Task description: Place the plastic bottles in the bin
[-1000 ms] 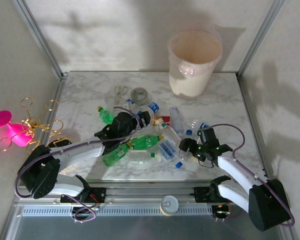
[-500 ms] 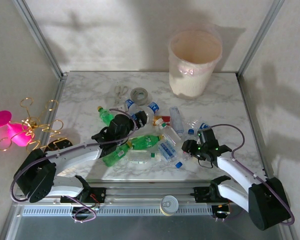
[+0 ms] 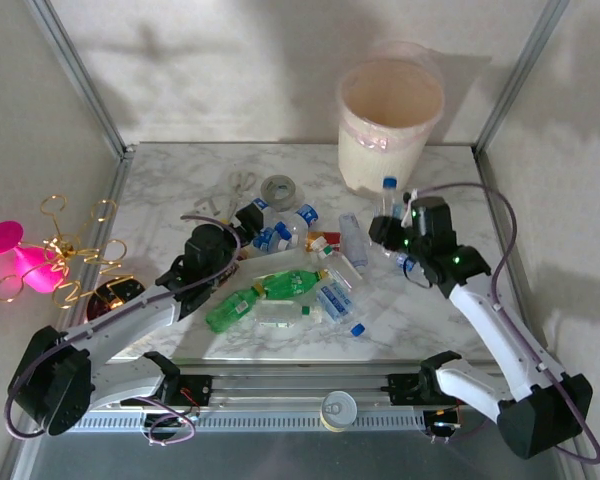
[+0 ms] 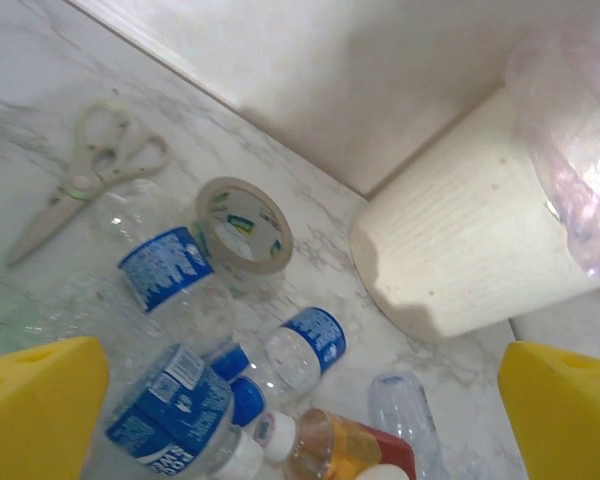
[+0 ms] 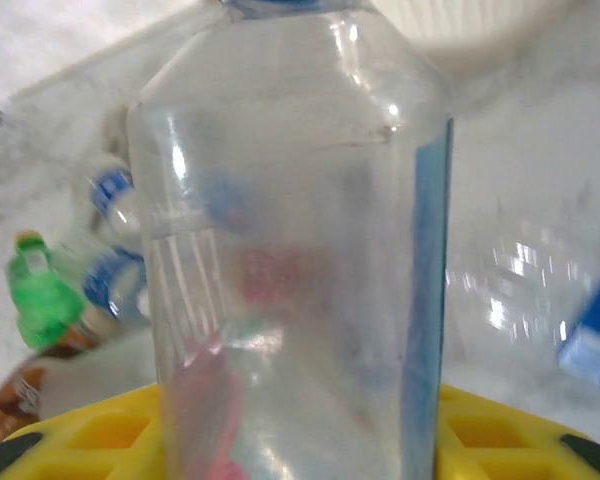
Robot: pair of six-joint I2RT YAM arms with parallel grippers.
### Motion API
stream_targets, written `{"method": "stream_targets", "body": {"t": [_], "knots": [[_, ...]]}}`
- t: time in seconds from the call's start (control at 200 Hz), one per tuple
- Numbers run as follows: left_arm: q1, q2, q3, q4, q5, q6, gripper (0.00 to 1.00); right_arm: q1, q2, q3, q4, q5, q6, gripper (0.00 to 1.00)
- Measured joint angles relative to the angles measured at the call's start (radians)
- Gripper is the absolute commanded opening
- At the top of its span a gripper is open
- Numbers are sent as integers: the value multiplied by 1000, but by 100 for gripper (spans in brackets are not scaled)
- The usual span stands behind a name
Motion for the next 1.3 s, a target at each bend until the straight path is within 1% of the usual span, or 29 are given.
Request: {"method": "stream_targets", "body": {"t": [0.085, 0.245, 0.441, 0.591, 0.696, 0.801, 0.916, 0.951, 1.027, 1.122, 1.192, 1.252, 1.302], "knots": [[19, -43, -36, -8, 1, -5, 100, 0, 75, 123, 15, 21, -50, 47], [26, -139, -97, -42, 1, -14, 100, -15, 250, 374, 59, 42, -141, 47], [42, -259, -169, -101, -3, -29, 100, -97, 532, 748, 92, 26, -204, 46], [50, -340, -198, -149, -11, -33, 100, -156, 766, 1058, 53, 15, -220, 46], [54, -390, -211, -174, -24, -34, 100, -190, 917, 1244, 19, 3, -222, 46], [60, -432, -222, -199, -36, -33, 100, -211, 1032, 1348, -19, -3, -222, 46], [64, -476, -237, -228, -55, -33, 100, -217, 1104, 1364, -48, -3, -222, 47], [64, -488, -239, -235, -57, -33, 100, -216, 1119, 1364, -57, -3, -221, 49], [64, -511, -242, -254, -64, -34, 100, -216, 1142, 1364, -68, -5, -223, 58], [66, -533, -243, -273, -74, -34, 100, -214, 1147, 1377, -79, -6, -224, 80], [69, -545, -243, -285, -80, -34, 100, -214, 1147, 1407, -85, -6, -235, 91], [70, -552, -246, -290, -86, -34, 100, -214, 1141, 1429, -84, 0, -238, 97], [70, -554, -249, -293, -88, -35, 100, -214, 1130, 1431, -86, 1, -249, 99]]}}
